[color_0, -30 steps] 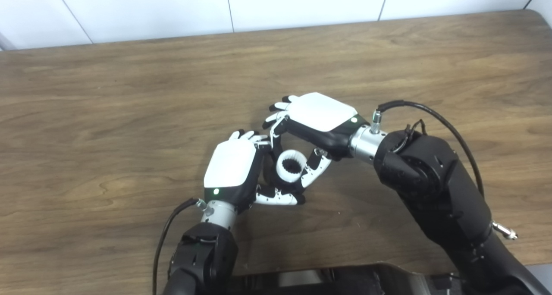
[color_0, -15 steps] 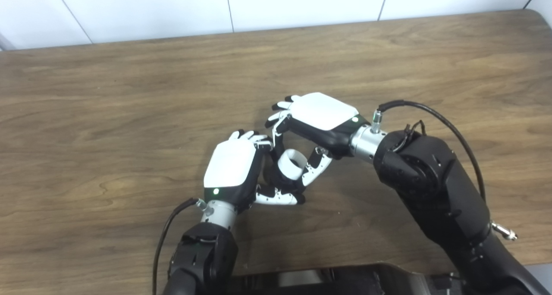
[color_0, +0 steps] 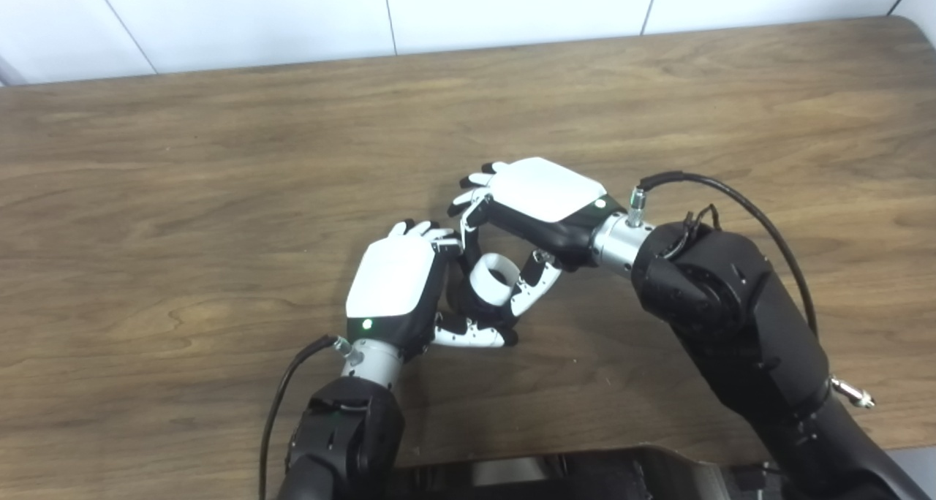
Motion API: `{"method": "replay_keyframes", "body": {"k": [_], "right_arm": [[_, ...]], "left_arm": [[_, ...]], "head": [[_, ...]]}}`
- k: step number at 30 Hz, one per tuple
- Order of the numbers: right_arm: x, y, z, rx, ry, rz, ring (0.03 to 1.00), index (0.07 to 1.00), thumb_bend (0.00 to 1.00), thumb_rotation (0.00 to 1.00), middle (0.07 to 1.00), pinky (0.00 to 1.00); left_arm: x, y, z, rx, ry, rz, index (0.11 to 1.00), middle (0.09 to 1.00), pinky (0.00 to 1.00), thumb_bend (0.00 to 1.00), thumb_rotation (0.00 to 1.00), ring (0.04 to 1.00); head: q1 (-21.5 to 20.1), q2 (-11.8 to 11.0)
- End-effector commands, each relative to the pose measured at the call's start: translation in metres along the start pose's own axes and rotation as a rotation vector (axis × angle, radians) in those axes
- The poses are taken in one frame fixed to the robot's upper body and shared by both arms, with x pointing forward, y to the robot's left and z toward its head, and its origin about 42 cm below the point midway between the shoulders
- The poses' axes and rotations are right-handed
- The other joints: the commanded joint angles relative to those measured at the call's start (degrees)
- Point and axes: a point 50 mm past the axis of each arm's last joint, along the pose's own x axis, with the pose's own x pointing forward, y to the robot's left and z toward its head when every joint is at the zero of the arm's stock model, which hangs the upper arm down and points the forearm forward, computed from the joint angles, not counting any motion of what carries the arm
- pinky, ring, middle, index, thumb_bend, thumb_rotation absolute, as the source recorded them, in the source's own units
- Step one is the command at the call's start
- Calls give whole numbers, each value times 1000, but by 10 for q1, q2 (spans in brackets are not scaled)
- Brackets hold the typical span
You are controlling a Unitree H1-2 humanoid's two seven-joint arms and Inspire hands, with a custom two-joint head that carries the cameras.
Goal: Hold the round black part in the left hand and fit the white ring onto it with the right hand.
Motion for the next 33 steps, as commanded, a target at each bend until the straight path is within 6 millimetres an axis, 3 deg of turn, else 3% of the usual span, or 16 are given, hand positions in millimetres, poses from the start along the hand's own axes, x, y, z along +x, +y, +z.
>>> {"method": "replay_keyframes", "body": {"k": [1,33], "right_arm": [[-2,-19,12,-40,-52,-79,943,484,524,136,846,1000],[-2,-18,13,-46,-56,-71,942,484,524,136,846,1000]], "left_arm": [[0,-5,4,-15,-10,-54,485,813,970,520,53,905],[1,-4,5,-27,-4,-59,485,821,980,523,53,913]], "head": [[0,0],[1,4]]}}
